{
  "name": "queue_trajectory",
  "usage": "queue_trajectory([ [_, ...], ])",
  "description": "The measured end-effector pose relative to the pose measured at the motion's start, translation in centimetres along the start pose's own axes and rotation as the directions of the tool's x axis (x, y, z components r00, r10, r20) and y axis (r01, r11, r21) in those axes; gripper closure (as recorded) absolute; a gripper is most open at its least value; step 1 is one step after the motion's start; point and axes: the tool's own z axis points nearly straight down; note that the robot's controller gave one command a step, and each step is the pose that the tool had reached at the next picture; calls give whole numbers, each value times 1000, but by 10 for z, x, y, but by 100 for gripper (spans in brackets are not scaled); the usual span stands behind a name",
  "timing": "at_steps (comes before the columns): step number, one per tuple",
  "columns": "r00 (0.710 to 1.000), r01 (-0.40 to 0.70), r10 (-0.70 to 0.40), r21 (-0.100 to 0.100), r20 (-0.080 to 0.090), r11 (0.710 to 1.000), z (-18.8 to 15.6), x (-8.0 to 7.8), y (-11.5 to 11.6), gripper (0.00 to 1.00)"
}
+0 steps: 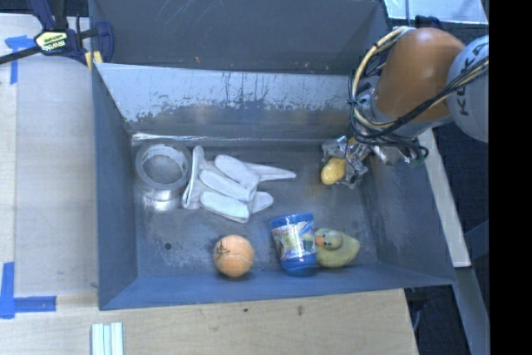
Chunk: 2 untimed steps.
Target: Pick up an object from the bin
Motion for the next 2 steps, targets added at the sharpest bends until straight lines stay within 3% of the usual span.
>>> queue_trajectory([
  [1,1000,0,0,0,0,1000,0,0,0,100],
  [2,1000,-2,2,3,5,1000,-146,-8,-6,100],
])
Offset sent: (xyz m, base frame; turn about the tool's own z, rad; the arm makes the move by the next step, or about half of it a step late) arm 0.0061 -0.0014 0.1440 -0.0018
